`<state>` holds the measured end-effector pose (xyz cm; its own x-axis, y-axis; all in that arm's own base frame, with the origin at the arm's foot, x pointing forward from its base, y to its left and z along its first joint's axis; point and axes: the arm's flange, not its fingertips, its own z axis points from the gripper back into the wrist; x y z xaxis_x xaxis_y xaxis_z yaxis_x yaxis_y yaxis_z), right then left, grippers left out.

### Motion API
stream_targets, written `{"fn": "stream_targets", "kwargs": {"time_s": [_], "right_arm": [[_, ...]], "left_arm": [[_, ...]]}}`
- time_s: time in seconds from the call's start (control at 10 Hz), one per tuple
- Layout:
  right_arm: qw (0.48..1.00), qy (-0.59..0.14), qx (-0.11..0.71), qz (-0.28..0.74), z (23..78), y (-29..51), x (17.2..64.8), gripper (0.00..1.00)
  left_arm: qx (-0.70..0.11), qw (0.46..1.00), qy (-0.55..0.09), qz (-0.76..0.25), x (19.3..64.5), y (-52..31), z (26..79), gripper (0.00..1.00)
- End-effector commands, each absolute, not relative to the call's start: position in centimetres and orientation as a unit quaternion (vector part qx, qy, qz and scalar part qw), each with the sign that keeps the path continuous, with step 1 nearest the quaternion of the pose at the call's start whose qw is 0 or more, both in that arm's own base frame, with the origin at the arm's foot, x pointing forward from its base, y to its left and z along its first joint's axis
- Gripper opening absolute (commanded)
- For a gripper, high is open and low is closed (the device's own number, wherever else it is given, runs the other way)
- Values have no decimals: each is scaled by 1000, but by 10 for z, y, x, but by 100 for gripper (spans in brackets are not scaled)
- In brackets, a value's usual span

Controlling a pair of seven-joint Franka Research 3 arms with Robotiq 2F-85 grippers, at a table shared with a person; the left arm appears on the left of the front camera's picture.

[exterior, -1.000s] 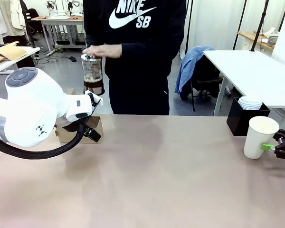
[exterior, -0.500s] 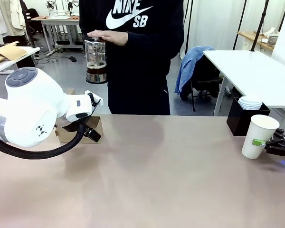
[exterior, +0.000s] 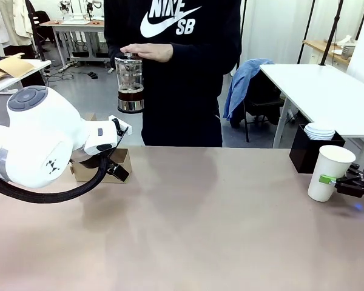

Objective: Pour a drink into a cup and package it in a carrier.
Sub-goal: Pick up the 600 ml Paper Cup and place it in the middle top area of the table.

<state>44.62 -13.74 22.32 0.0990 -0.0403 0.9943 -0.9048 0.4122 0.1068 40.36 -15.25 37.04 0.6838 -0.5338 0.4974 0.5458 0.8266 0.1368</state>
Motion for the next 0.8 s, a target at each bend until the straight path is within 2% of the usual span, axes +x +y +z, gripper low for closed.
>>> {"fn": "stream_targets", "kwargs": {"time_s": [0.0, 0.3, 0.7], "right_arm": [[618, -570, 411, 352, 222, -136, 447, 80], [616, -572, 413, 351, 223, -137, 446, 80], [623, -631, 345, 308, 293, -84, 434, 80]], "left_arm": [[-12, 918, -267, -294, 404, -152, 370, 100], [-12, 918, -267, -294, 404, -152, 370, 100], [-12, 918, -267, -294, 404, -152, 370, 100]]}}
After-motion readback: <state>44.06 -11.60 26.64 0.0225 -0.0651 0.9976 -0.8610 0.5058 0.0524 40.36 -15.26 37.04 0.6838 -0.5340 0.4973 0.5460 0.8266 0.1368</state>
